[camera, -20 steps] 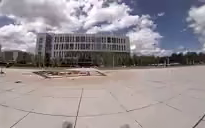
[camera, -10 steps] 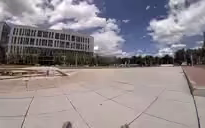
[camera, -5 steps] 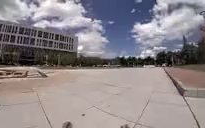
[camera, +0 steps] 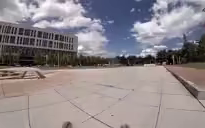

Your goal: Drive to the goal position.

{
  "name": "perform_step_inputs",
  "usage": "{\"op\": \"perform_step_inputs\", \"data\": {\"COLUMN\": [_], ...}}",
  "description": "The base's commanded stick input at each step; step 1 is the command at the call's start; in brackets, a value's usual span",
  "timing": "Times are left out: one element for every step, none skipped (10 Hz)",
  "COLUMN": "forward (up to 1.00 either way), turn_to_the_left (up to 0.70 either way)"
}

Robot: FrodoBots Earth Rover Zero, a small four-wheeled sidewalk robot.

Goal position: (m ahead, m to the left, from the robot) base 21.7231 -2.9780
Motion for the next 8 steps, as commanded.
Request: {"op": "perform_step_inputs", "data": {"forward": [0.70,0.70,0.70,0.70,0.70,0.70,0.70,0.70], "turn_to_the_left": [0.02,0.03,0.03,0.03,0.03,0.07,0.17,0.18]}}
